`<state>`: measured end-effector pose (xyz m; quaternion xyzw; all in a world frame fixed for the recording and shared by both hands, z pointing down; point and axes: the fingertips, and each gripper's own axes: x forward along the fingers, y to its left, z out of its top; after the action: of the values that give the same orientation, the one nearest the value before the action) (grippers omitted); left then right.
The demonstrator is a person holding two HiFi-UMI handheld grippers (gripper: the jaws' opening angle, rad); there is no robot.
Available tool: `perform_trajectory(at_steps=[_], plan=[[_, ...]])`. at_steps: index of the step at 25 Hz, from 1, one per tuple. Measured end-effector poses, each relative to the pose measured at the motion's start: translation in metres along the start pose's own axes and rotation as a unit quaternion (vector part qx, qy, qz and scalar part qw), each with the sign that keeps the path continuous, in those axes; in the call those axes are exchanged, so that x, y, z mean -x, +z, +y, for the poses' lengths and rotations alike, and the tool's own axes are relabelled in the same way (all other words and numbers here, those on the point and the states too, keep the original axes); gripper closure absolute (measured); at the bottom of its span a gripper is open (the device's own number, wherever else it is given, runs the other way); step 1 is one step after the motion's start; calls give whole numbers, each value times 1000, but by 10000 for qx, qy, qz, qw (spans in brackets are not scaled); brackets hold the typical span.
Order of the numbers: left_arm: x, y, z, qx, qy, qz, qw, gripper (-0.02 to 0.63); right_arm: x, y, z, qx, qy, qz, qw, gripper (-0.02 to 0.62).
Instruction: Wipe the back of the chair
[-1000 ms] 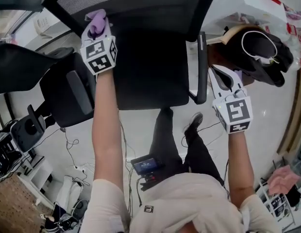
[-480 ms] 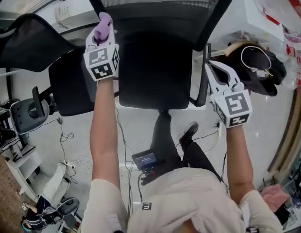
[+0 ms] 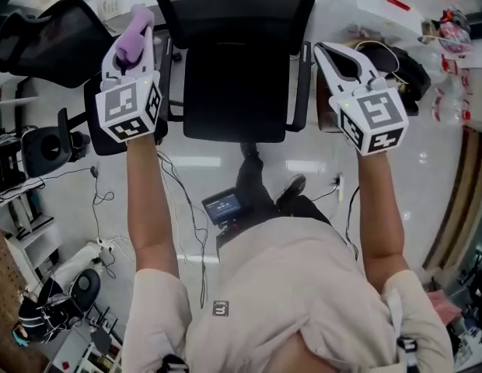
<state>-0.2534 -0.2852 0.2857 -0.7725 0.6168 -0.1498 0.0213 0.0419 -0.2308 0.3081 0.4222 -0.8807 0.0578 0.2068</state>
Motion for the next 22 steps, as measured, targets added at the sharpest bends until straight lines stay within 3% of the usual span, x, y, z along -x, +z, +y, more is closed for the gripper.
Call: perform_trajectory(at_steps=[3, 7, 9, 22], plan=[[-17, -5, 3, -265, 154, -209, 9993, 532, -51, -5, -21, 128, 147, -362, 9992, 600], [-136, -85, 12, -832, 464, -372, 9948, 532, -233, -64, -82, 188, 574, -986, 9933, 600], [-161, -100, 0, -969, 489, -464, 9930, 532, -270, -78, -99, 241, 664, -1172, 9906, 600], [-56, -15, -93, -1417, 405, -879, 9852, 532, -163, -38, -72, 616, 748, -1730, 9801, 600]])
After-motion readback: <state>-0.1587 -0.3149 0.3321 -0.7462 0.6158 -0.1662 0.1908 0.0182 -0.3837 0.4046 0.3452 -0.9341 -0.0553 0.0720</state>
